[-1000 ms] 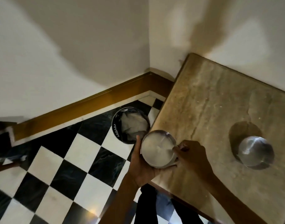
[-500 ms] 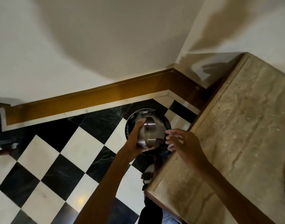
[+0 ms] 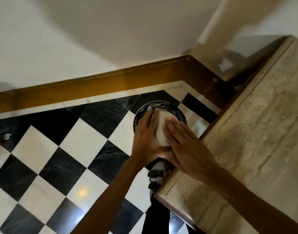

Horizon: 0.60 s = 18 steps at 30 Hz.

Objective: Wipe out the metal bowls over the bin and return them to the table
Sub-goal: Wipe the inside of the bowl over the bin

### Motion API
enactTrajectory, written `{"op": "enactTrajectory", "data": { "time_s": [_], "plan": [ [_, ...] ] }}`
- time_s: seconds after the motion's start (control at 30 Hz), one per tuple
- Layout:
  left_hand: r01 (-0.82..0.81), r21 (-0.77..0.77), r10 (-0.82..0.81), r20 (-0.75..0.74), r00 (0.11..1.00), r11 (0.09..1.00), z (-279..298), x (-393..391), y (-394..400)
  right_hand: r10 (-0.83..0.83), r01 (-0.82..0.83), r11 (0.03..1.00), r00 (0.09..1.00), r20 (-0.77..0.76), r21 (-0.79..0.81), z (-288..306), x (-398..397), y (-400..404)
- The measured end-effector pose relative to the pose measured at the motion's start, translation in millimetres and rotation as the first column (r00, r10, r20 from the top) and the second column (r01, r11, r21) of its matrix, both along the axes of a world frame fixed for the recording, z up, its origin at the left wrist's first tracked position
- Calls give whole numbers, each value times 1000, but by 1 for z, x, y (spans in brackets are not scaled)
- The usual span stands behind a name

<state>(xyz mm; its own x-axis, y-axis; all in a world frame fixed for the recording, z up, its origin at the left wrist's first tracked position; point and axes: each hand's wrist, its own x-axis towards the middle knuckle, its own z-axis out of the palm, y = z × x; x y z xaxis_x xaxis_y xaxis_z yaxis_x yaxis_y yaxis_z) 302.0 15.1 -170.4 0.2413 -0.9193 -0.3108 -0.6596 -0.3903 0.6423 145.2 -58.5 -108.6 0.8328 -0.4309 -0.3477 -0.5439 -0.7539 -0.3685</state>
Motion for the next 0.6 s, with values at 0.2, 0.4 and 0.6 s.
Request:
{"op": "enactTrajectory", "data": {
  "time_s": [0.2, 0.4, 0.6],
  "plan": [
    [14, -82, -10, 50, 999, 997, 11, 6, 1, -1, 4, 996, 999, 32, -92, 15, 2, 1],
    [38, -74, -35, 45, 998, 996, 17, 7, -2, 40, -41, 998, 999, -14, -49, 16, 5, 1],
    [60, -60, -55, 82, 995, 996, 19, 5, -4, 31, -32, 998, 999, -13, -48, 16, 3, 8]
  ]
}}
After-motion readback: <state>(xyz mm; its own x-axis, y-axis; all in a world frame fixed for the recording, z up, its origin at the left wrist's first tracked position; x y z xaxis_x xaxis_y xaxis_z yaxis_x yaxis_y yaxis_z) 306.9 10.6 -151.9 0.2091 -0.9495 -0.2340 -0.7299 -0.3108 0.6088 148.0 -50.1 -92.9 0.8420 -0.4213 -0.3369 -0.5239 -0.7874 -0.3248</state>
